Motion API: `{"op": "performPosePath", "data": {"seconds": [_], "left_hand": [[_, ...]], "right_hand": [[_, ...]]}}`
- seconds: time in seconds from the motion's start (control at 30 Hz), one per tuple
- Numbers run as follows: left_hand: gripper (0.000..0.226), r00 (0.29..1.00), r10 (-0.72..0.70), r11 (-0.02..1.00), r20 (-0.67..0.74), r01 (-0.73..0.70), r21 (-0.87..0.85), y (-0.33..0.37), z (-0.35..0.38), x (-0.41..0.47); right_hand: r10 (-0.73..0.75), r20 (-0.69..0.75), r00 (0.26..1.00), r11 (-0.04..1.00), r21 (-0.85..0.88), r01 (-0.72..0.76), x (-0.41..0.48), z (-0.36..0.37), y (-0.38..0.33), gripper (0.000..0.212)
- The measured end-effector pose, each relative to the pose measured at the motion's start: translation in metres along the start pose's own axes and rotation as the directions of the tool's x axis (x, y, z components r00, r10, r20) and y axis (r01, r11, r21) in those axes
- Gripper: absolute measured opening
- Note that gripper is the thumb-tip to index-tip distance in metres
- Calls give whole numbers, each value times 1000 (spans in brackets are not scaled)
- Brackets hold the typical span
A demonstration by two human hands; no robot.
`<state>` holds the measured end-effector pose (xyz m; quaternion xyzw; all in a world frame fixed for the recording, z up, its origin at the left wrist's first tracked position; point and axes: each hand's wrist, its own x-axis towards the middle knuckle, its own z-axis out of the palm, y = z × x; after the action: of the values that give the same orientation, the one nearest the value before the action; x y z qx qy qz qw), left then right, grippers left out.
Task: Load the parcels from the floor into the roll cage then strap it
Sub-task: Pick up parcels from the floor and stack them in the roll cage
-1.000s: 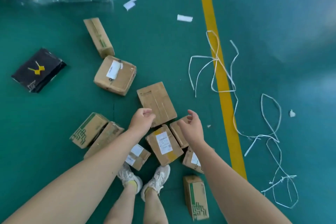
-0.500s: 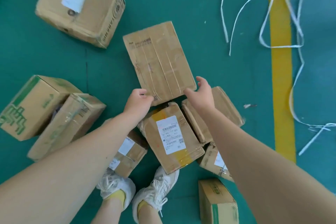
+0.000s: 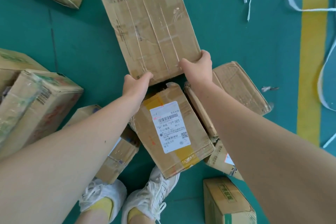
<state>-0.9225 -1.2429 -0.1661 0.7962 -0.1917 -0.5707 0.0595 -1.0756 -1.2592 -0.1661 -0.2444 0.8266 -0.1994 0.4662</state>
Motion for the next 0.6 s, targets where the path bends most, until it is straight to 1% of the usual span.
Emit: {"op": "performPosePath", "data": {"seconds": [0.07, 0.13, 0.2, 0.27, 0.33, 0.4, 0.5, 0.53, 0.6], "left_hand": [[76, 999, -11, 996, -47, 7, -88, 4, -9, -10], [79, 994, -35, 976, -101, 12, -219, 10, -26, -21], [78, 988, -76, 938, -131, 26, -345, 19, -49, -35], [80, 982, -116, 911, -152, 45, -410, 28, -70, -49], [87, 973, -155, 895, -168, 67, -441, 37, -92, -64], [95, 968, -188, 889, -165, 97, -447, 44, -113, -79], [117, 953, -255, 873, -160, 156, -461, 52, -143, -101], [122, 949, -274, 869, -154, 176, -463, 52, -152, -108], [125, 948, -285, 870, -141, 194, -453, 57, -168, -128]], "right_hand": [[-17, -25, 1000, 1000, 16, 17, -12, 2, -7, 56], [4, -28, 1000, 996, 93, -1, -28, 4, -20, 60], [120, -1, 993, 964, 238, -116, -49, 6, -41, 60], [242, 41, 969, 907, 345, -241, -68, 9, -62, 63], [306, 94, 947, 864, 390, -318, -89, 11, -79, 66], [343, 127, 931, 838, 407, -364, -112, 12, -95, 68], [385, 140, 912, 837, 363, -409, -146, 9, -117, 67], [399, 140, 906, 836, 350, -423, -158, 6, -125, 68], [416, 134, 900, 833, 342, -436, -180, 0, -139, 72]]}}
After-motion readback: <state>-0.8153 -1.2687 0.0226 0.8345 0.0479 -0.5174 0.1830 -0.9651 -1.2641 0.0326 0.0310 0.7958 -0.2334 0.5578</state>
